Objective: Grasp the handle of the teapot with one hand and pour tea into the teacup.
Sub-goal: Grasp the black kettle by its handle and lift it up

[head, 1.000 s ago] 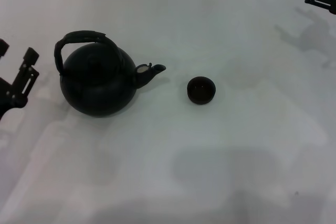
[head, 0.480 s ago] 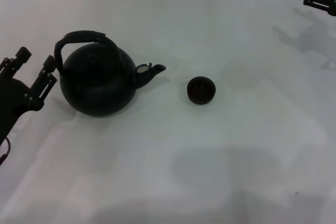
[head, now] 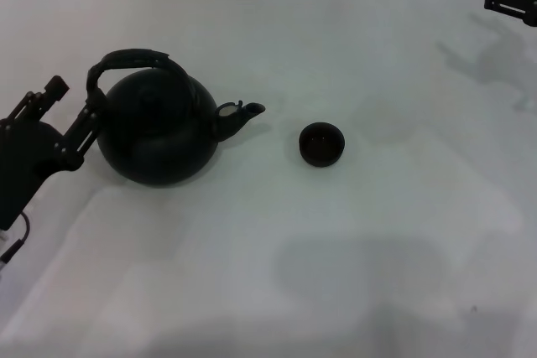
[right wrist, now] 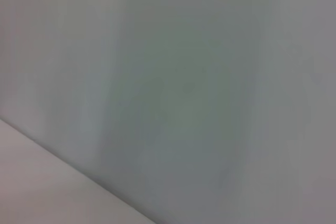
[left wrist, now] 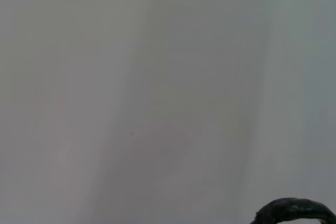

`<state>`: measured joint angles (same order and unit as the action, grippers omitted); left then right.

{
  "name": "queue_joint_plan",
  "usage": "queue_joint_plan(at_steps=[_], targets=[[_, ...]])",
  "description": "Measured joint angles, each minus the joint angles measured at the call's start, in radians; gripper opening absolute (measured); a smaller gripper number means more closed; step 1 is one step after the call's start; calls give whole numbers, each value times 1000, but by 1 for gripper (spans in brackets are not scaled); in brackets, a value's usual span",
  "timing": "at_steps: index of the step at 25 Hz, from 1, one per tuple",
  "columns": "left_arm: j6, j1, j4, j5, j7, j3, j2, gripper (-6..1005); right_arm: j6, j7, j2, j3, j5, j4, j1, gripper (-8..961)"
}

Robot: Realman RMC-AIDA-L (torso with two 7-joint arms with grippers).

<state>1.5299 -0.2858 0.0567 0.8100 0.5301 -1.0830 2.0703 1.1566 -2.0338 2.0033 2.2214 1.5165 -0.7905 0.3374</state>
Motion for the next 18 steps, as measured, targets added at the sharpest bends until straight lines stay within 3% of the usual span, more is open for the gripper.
queue_joint_plan(at_steps=[18], targets=[[-122, -25, -77, 38, 87, -2, 5, 562, -16, -14, 0, 2, -4, 14, 0, 848]])
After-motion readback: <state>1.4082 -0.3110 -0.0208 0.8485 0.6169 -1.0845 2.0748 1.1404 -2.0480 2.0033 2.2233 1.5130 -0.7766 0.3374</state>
